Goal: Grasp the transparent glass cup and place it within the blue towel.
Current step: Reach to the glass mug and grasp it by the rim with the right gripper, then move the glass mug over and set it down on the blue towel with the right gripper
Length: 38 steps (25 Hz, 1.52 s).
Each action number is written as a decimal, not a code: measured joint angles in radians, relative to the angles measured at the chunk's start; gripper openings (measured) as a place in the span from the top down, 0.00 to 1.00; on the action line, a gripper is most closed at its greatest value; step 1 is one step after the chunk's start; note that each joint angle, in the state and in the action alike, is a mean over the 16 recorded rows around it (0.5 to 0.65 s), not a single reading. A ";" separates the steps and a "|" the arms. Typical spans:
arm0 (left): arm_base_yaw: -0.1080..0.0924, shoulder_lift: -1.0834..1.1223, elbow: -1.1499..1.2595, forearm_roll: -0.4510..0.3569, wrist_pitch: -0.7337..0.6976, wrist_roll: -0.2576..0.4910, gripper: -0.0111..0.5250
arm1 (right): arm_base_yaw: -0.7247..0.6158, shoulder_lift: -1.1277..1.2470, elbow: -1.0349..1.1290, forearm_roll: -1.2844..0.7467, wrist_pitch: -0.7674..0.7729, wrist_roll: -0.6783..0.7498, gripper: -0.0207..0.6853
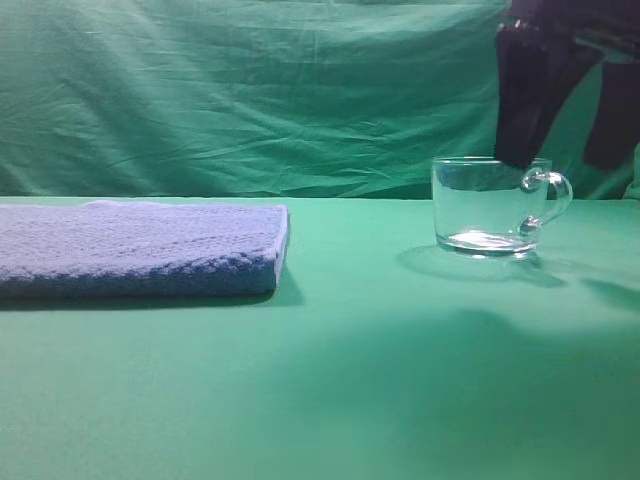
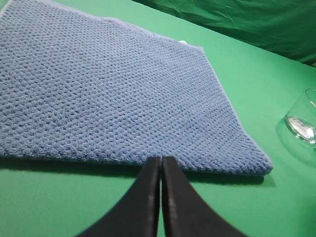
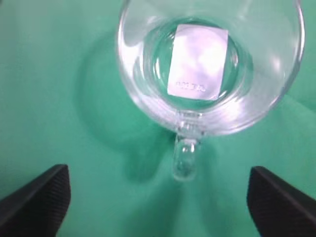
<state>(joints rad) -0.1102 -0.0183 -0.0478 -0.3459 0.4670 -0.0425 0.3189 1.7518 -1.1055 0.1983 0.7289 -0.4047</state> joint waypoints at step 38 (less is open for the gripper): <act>0.000 0.000 0.000 0.000 0.000 0.000 0.98 | 0.304 0.123 -0.446 0.131 -0.045 -0.099 0.82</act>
<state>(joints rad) -0.1102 -0.0183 -0.0478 -0.3459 0.4670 -0.0425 0.6231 1.8745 -1.5520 0.3294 0.6839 -0.5041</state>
